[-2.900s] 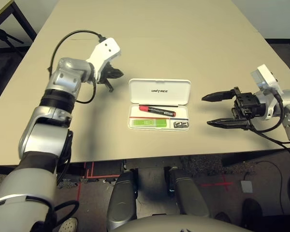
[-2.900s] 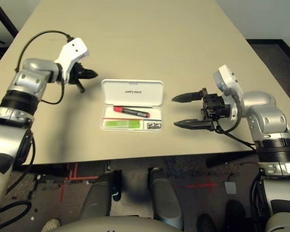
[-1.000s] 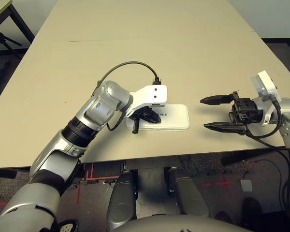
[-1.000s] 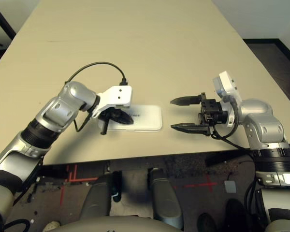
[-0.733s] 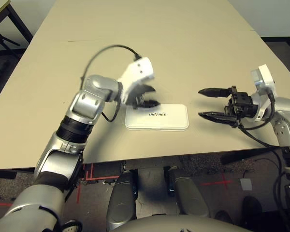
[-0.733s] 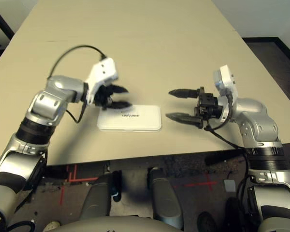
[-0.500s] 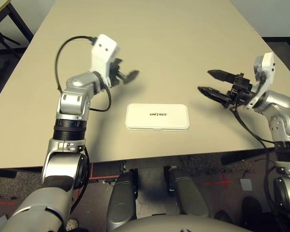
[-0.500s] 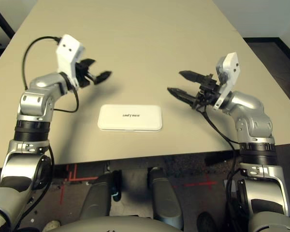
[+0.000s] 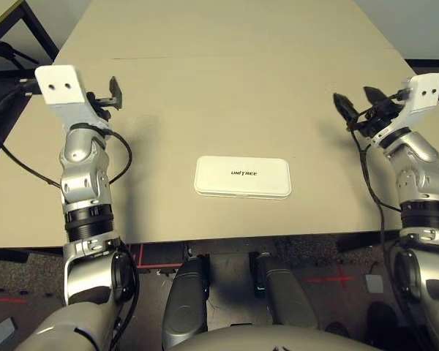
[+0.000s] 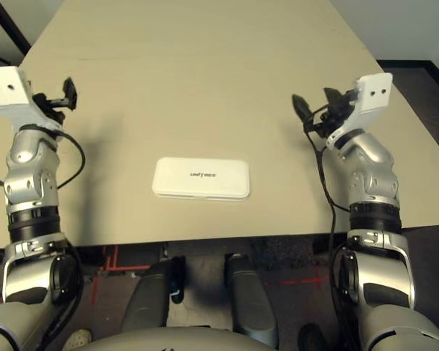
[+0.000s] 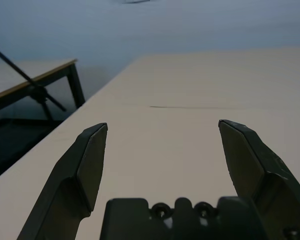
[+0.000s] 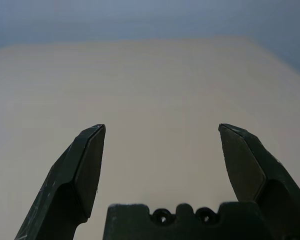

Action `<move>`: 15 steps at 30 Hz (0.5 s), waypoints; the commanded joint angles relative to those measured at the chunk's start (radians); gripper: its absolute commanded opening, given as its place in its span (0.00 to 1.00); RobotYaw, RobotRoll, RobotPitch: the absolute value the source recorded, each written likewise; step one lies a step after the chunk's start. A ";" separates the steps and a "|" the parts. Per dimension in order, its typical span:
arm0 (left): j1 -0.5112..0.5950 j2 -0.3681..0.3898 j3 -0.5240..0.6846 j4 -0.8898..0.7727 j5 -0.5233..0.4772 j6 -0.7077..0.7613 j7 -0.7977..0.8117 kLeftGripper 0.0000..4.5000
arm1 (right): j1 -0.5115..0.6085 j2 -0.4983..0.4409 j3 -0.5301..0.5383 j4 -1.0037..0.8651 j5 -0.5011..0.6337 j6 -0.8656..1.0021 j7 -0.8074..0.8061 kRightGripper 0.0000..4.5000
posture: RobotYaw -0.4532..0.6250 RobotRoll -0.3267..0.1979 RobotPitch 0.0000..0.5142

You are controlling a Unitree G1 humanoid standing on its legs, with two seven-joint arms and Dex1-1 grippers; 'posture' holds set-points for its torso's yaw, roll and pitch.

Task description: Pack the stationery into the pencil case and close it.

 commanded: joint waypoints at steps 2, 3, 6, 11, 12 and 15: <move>0.044 -0.019 0.020 -0.009 -0.020 -0.025 0.052 0.99 | -0.016 -0.008 -0.040 0.105 -0.023 -0.062 -0.086 1.00 | 0.37 0.62 0.33; 0.052 -0.018 0.023 -0.001 -0.022 -0.030 0.056 0.99 | -0.021 -0.010 -0.044 0.123 -0.022 -0.068 -0.100 1.00 | 0.37 0.62 0.33; 0.074 -0.016 0.031 0.015 -0.028 -0.034 0.066 0.99 | -0.028 -0.016 -0.052 0.163 -0.032 -0.090 -0.137 1.00 | 0.37 0.62 0.32; 0.114 -0.017 0.037 0.002 -0.047 -0.033 0.070 0.99 | -0.022 -0.025 -0.043 0.205 -0.055 -0.126 -0.163 1.00 | 0.36 0.62 0.32; 0.118 -0.017 0.039 0.000 -0.051 -0.030 0.073 0.99 | -0.022 -0.024 -0.041 0.209 -0.053 -0.124 -0.156 1.00 | 0.36 0.62 0.32; 0.124 -0.018 0.031 -0.001 -0.059 -0.024 0.075 0.99 | -0.019 -0.013 -0.033 0.208 -0.049 -0.116 -0.144 1.00 | 0.36 0.62 0.31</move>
